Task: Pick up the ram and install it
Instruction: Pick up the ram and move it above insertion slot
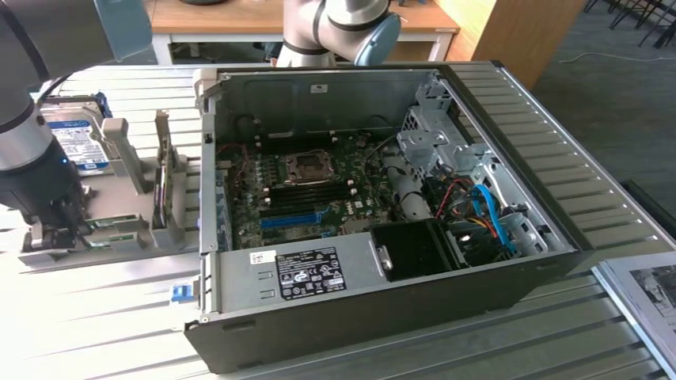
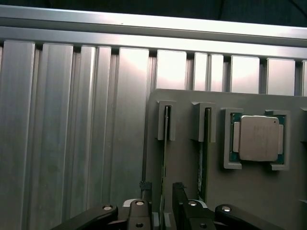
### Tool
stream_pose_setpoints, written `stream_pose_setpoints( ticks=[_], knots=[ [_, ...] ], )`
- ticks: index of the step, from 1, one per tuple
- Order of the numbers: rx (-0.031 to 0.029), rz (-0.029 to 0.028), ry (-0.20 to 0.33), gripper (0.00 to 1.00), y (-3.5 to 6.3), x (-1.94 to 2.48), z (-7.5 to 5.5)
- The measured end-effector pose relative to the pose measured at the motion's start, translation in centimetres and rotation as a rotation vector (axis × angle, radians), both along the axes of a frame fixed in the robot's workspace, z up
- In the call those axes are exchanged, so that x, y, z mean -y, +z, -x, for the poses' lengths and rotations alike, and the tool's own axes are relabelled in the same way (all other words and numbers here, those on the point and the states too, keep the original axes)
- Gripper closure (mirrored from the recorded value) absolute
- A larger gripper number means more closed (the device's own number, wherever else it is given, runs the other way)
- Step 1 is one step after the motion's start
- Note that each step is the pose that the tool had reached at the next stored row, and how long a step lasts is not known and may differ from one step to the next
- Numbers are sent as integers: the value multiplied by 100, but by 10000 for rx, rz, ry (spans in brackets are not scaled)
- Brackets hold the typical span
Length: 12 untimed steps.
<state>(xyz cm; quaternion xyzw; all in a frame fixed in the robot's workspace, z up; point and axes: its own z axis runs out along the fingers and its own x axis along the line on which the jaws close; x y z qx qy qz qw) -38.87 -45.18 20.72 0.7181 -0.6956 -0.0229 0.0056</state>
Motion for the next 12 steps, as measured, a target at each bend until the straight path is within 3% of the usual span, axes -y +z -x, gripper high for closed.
stream_pose_setpoints(
  ticks=[12],
  knots=[
    [1,-1,-1,69,-1,0,-116]
  ],
)
